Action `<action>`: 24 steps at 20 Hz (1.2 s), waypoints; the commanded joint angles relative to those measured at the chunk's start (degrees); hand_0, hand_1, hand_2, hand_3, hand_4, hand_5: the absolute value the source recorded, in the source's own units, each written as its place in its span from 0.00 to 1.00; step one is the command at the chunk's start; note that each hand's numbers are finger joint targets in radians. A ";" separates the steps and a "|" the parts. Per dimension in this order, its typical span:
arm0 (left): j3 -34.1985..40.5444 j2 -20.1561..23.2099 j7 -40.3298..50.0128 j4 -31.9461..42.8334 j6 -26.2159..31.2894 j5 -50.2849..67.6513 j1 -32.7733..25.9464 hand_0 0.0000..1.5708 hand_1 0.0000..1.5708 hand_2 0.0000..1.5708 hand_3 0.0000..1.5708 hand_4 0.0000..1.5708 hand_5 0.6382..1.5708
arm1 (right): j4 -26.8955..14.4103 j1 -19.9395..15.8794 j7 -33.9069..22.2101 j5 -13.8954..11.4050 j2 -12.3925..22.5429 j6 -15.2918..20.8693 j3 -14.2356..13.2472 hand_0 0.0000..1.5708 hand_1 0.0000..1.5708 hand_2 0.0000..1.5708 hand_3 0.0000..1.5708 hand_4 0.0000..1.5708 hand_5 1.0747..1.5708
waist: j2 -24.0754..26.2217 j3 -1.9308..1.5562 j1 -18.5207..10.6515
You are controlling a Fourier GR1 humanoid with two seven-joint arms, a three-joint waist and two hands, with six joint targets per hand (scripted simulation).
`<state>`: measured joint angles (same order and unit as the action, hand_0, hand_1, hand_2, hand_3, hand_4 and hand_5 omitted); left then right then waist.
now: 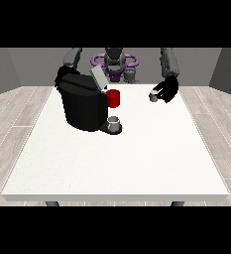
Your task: Insert the coffee pod into the coffee machine and close the lid
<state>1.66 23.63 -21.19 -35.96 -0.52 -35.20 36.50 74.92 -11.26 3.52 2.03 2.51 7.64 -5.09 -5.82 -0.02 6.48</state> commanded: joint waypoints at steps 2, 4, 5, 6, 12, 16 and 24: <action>-0.96 -1.87 2.74 -4.20 5.04 0.28 3.37 0.79 0.79 0.84 0.84 0.34 1.00 | -6.01 0.37 3.67 -0.33 -0.51 0.96 -1.19 0.00 0.00 0.00 0.00 0.32 1.00 | 1.85 -0.01 -1.99; -0.68 1.51 -0.34 -4.68 7.45 0.17 4.60 0.80 0.80 0.85 0.82 0.35 1.00 | -4.98 -1.19 3.67 0.71 0.43 -0.26 -1.73 0.00 0.00 0.00 0.00 0.31 1.00 | 1.38 0.00 -1.71; -0.06 0.44 3.91 -4.33 7.87 0.45 7.97 0.79 0.79 0.84 0.82 0.36 1.00 | -4.06 -1.65 1.67 -1.68 -1.76 2.11 1.06 0.00 0.00 0.00 0.00 0.31 1.00 | 1.89 0.01 -0.14; 0.34 -0.37 4.87 -4.78 7.24 0.57 9.34 0.79 0.79 0.84 0.82 0.36 1.00 | -5.45 -2.35 3.79 -0.71 -2.35 2.27 0.03 0.00 0.00 0.00 0.00 0.30 1.00 | 0.09 0.00 0.25; 2.64 1.29 7.34 -2.78 5.36 -0.28 14.00 0.80 0.80 0.85 0.82 0.36 1.00 | -0.94 -1.68 3.16 -0.62 -2.46 0.69 5.77 0.00 0.00 0.00 0.00 0.31 1.00 | -1.60 0.02 5.74; 2.25 1.79 8.01 -4.55 7.54 -0.69 16.76 0.80 0.80 0.84 0.81 0.34 1.00 | -2.57 -4.92 1.61 0.41 -0.16 -0.39 2.01 0.00 0.00 0.00 0.00 0.30 1.00 | -1.82 0.01 4.21; 6.94 4.87 15.36 -1.36 10.02 1.36 26.85 0.79 0.79 0.80 0.76 0.30 1.00 | 1.65 -6.25 -0.25 -1.75 -2.01 0.83 6.24 0.00 0.00 0.00 0.00 0.31 1.00 | -3.62 0.02 9.92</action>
<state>7.21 26.61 -7.98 -38.39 8.15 -34.15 59.83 74.56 -16.84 5.53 1.75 1.23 6.98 -0.36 -9.55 -0.01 14.69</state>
